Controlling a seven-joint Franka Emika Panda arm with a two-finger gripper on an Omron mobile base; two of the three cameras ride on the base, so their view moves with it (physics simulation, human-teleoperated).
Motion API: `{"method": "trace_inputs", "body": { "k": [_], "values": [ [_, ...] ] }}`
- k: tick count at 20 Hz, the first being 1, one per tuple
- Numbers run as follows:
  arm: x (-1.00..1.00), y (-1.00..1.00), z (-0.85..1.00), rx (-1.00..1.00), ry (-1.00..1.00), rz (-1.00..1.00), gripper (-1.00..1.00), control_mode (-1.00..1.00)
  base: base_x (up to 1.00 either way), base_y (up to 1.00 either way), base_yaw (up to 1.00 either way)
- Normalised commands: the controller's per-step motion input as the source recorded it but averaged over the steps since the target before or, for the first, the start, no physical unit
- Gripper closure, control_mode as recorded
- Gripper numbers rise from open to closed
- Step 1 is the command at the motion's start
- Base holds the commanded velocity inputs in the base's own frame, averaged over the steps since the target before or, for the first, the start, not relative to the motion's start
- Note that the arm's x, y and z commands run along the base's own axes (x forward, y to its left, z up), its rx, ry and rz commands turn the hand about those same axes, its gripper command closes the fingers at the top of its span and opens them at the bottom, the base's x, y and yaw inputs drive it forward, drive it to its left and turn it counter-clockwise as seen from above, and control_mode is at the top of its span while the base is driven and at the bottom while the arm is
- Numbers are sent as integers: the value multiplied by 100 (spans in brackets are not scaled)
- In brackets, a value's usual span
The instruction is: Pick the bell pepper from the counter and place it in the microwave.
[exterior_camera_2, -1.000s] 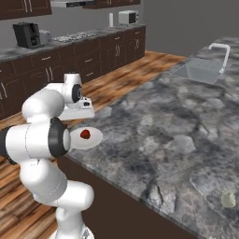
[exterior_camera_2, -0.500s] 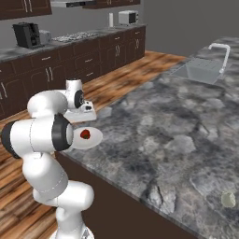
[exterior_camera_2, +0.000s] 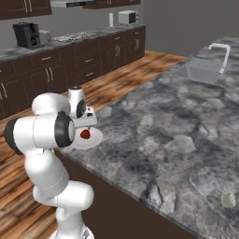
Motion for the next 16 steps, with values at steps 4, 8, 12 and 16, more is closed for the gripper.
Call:
{"method": "trace_inputs", "body": {
  "k": [4, 8, 12, 16],
  "values": [
    [32, 8, -33, 1, 0, 0, -100, -100, 0, 0, 0],
    [49, 0, -31, 0, 0, 0, -100, -100, 0, 0, 0],
    [40, 1, -36, 0, 0, 0, -100, -100, 0, 0, 0],
    [43, 5, -34, 0, 0, 0, -100, -100, 0, 0, 0]
  ]
}}
